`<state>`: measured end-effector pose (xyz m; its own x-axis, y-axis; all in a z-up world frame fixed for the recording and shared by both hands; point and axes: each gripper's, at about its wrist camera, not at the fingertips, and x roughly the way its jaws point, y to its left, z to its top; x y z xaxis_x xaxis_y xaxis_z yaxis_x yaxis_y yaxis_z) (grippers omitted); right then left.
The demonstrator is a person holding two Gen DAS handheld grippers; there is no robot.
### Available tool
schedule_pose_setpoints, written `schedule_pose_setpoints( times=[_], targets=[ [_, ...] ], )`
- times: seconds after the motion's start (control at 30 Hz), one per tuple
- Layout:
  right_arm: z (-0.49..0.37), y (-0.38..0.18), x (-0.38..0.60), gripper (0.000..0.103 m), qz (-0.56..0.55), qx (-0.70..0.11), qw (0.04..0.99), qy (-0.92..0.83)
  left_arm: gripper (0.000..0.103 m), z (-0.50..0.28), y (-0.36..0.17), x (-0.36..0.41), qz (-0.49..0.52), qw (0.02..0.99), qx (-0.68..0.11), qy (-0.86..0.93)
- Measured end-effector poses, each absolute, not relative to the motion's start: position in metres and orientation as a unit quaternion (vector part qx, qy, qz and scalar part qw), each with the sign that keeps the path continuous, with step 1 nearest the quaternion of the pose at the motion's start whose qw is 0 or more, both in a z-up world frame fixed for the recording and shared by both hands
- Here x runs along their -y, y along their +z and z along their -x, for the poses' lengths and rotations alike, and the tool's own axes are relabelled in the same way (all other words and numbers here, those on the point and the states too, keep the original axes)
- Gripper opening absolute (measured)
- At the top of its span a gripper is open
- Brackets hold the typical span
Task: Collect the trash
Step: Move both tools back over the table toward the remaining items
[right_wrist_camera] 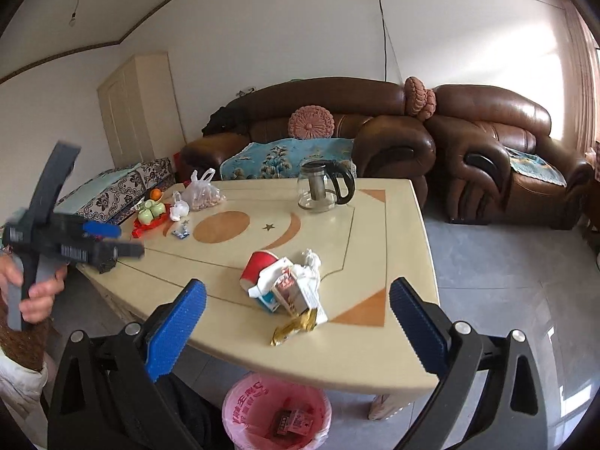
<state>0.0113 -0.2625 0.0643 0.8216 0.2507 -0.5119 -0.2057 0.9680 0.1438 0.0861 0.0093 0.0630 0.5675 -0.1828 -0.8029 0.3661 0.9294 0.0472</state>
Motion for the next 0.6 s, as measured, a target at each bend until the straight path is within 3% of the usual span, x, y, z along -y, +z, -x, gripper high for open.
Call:
schedule_pose_setpoints(
  times=[0.33,0.6],
  targets=[
    [-0.061,0.085,0.271,0.096,-0.001,-0.298,0.944,0.144,0.093,-0.086,0.044,0.029,-0.182,0.842,-0.442,-0.251],
    [-0.101,0.067,0.266,0.096,0.009,-0.329,0.928,0.175,0.093,-0.086,0.022,0.062,-0.249,0.812,-0.431,-0.304]
  ],
)
